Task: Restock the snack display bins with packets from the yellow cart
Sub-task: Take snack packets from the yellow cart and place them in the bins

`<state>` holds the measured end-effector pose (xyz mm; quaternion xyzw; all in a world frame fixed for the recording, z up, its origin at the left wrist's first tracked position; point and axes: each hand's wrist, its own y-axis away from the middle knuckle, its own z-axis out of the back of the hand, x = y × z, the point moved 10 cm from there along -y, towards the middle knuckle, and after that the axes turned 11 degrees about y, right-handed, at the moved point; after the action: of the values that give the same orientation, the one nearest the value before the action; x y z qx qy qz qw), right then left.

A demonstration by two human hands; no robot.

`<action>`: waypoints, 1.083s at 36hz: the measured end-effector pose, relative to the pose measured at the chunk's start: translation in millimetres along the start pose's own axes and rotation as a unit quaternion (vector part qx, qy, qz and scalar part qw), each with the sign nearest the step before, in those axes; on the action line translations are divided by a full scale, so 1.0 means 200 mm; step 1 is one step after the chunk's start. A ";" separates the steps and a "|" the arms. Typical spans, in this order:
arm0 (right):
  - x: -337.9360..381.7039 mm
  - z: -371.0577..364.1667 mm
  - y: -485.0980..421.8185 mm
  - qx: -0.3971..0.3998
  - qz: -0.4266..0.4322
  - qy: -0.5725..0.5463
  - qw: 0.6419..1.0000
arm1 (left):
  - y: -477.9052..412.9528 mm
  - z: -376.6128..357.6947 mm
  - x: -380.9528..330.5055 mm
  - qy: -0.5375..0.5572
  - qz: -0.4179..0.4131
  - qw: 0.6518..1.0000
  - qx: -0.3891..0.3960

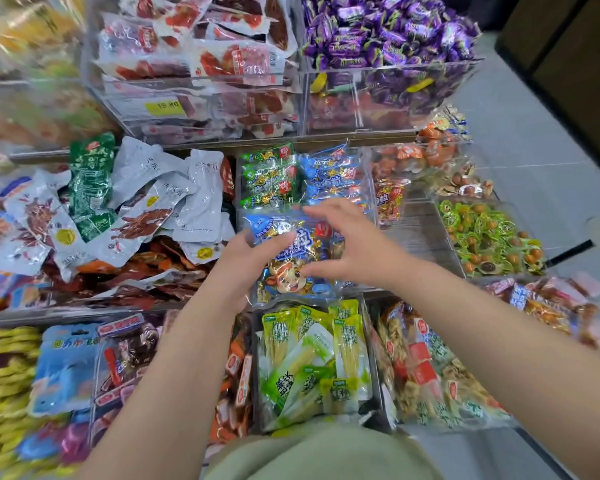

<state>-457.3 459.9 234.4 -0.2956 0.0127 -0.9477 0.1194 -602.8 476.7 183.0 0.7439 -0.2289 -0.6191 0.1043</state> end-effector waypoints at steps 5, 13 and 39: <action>-0.02 -0.02 0.02 0.043 -0.029 0.081 0.995 | 0.00 -0.07 0.00 -0.054 -0.032 0.998 0.031; -0.24 0.15 0.07 0.043 -0.103 0.054 0.992 | -0.04 0.19 0.04 -0.032 -0.016 0.993 -0.111; -0.46 -0.17 -0.17 0.140 0.004 0.459 0.877 | -0.04 0.11 0.10 0.087 -0.013 0.996 -0.024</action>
<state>-411.6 512.8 158.5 0.1921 -0.0653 -0.9685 0.1444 -619.6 477.5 158.4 0.7950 -0.1948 -0.5588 0.1334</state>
